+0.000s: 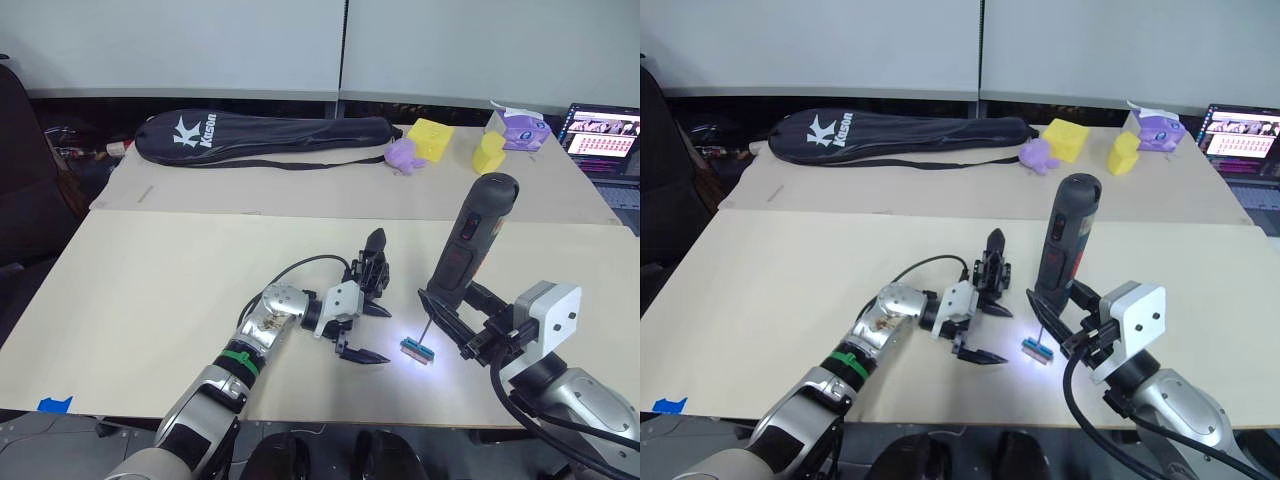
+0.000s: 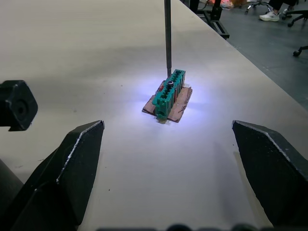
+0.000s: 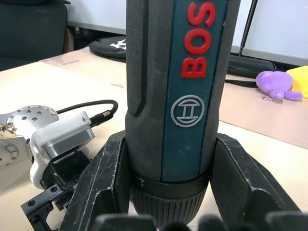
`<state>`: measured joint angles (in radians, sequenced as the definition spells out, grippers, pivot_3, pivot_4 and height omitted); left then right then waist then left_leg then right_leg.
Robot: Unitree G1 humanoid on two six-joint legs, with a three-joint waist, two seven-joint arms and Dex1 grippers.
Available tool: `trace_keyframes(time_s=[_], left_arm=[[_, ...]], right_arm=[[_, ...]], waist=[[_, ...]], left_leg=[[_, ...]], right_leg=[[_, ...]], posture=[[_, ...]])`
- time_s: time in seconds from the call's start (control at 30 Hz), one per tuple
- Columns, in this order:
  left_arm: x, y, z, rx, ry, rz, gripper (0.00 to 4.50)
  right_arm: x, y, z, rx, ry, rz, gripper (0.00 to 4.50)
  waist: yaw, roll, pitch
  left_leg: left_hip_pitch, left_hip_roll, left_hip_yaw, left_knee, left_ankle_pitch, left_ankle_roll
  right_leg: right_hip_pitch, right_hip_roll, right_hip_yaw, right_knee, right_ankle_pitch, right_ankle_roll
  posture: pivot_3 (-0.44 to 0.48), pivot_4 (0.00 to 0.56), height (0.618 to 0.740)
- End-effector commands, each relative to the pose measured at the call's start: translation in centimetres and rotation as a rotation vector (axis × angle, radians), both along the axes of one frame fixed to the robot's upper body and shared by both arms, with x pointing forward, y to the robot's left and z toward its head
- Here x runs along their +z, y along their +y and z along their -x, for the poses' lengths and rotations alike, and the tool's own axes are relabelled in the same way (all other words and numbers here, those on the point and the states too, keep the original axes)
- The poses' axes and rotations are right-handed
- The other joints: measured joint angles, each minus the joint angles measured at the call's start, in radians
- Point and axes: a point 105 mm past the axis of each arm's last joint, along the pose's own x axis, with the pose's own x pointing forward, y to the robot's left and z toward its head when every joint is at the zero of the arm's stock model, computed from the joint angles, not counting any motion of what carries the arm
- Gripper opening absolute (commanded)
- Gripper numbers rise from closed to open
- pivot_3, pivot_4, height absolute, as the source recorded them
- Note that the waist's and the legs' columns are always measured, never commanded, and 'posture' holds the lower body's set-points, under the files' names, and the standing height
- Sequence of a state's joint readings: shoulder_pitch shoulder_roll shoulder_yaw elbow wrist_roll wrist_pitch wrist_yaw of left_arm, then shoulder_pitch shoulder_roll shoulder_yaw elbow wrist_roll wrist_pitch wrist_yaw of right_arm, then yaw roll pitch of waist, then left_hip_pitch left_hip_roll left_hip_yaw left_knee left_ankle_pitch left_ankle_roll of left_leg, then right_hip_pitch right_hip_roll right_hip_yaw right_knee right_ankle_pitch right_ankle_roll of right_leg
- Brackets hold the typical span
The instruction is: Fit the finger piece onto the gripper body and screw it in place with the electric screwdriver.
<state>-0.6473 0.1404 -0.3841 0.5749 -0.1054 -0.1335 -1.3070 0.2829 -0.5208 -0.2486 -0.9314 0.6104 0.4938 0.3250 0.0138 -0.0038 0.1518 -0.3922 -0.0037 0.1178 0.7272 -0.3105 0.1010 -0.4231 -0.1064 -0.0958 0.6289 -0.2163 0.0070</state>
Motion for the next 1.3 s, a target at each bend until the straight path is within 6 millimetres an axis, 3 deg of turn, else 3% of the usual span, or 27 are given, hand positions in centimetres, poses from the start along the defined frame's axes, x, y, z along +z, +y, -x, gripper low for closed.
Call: trace_keyframes(time_s=[0.03,1.3], left_arm=[[0.67,-0.33,0.01,-0.013,-0.033,0.023,4.5],[0.6,-0.08,0.05,-0.011,-0.032,0.017,4.5]], right_arm=[[1.19,0.17,0.33,0.007,-0.058,0.009,1.92],[0.87,0.29,0.2,0.011,-0.052,0.004,1.92]], waist=[[0.0,0.0,0.0],[0.0,0.0,0.0]], left_leg=[[0.0,0.0,0.0,0.0,0.0,0.0],[0.0,0.0,0.0,0.0,0.0,0.0]], right_leg=[[0.0,0.0,0.0,0.0,0.0,0.0],[0.0,0.0,0.0,0.0,0.0,0.0]], posture=[[0.0,0.15,0.74],[0.0,0.15,0.74]])
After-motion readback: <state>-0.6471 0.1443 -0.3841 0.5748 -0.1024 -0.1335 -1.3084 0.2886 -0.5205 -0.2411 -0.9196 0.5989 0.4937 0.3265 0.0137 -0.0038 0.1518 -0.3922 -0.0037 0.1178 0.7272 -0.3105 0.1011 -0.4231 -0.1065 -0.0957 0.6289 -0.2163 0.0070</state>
